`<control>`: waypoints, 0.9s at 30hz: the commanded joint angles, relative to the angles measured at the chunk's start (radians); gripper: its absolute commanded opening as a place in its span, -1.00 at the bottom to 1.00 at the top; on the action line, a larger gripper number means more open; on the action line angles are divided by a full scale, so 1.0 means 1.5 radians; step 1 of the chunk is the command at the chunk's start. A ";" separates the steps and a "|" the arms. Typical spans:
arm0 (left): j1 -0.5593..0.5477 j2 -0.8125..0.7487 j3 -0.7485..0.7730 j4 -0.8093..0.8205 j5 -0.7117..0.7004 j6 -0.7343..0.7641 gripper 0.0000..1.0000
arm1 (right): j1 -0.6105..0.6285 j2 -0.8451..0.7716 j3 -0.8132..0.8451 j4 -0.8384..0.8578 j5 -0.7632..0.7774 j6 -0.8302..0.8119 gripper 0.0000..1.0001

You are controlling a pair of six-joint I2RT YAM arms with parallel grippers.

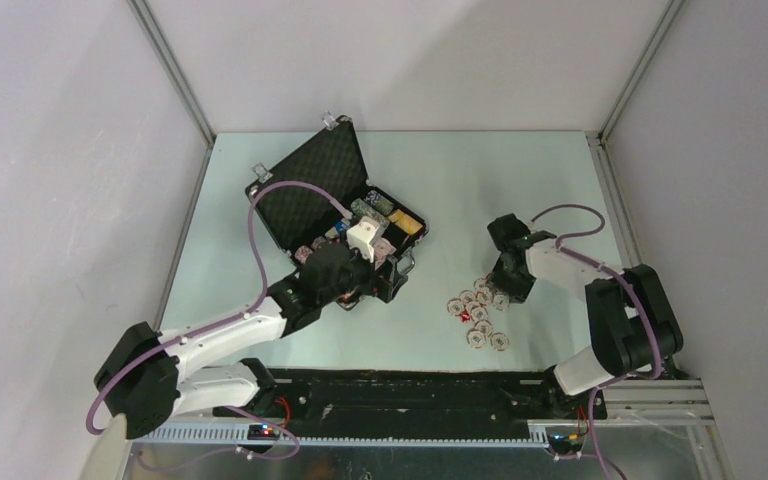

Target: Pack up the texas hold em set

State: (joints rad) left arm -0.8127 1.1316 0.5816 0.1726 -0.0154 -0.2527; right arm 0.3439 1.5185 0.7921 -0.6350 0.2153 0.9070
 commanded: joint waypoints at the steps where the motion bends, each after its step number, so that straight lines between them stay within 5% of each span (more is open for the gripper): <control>1: 0.003 -0.008 0.008 0.012 -0.004 0.018 0.99 | 0.027 0.045 0.010 -0.027 0.060 0.001 0.06; 27: 0.003 -0.004 0.012 0.006 -0.004 0.022 0.99 | 0.079 0.092 0.046 -0.090 0.054 0.026 0.05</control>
State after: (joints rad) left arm -0.8127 1.1320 0.5816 0.1696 -0.0154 -0.2462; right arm 0.4408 1.6035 0.8825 -0.7101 0.3332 0.9131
